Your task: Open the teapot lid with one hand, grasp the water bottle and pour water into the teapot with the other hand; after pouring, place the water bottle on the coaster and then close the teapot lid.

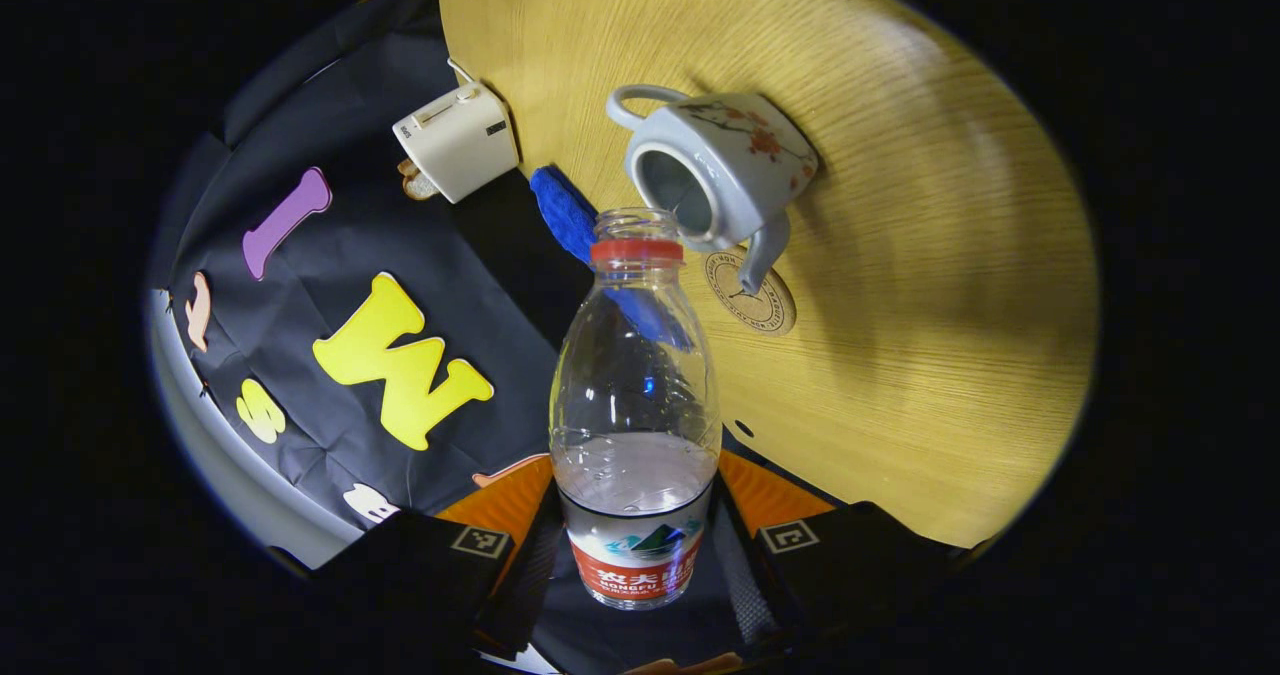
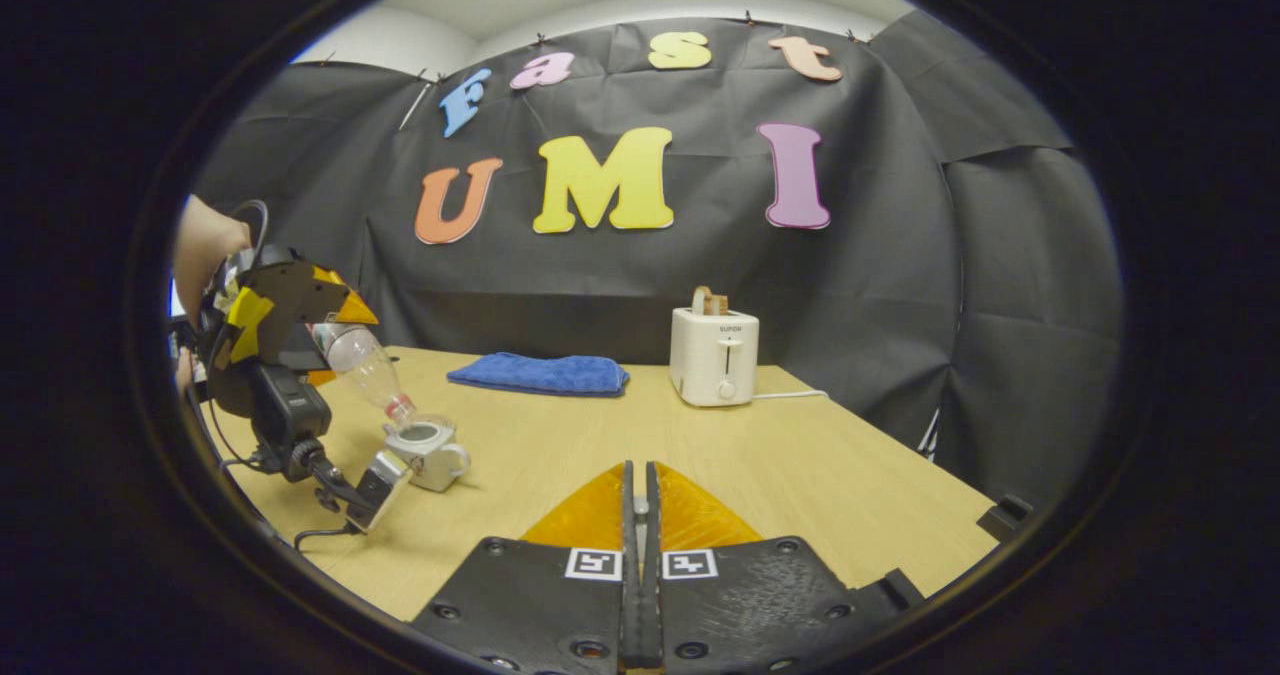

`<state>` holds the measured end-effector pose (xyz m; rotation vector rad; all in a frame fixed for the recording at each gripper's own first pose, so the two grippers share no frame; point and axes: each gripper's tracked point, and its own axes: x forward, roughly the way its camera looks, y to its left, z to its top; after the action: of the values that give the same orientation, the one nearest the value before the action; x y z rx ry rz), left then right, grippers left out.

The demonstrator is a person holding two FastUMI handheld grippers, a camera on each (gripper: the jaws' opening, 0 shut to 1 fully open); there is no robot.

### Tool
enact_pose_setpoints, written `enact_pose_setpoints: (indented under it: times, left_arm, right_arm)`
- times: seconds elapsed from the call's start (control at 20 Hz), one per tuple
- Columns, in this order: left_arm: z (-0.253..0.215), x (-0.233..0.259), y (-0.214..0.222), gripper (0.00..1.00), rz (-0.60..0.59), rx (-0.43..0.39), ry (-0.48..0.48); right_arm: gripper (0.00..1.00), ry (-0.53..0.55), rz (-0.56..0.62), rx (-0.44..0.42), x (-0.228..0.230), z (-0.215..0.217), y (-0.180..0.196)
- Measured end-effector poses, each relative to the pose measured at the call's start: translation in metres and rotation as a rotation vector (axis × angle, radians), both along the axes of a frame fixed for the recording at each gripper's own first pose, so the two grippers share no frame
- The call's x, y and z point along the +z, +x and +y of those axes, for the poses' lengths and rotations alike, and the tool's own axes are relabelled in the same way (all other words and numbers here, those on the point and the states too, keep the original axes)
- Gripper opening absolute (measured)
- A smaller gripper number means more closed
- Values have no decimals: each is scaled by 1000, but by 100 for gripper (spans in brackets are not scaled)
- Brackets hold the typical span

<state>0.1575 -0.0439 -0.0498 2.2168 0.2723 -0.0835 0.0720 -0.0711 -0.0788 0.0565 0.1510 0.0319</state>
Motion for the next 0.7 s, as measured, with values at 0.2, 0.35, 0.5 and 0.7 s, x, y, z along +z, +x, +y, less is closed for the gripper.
enact_pose_setpoints:
  times: [0.2,0.35,0.5,0.7]
  left_arm:
    - [0,1,1,76,5,-2,11]
    - [0,2,2,76,7,-7,9]
    - [3,-1,7,75,14,-19,-106]
    - [1,-8,12,75,29,9,-571]
  right_arm:
    - [0,2,-2,-1,0,-1,0]
    - [0,-1,0,1,0,0,-1]
    - [0,-3,-5,0,3,-1,-2]
    - [0,5,-7,0,4,-2,-4]
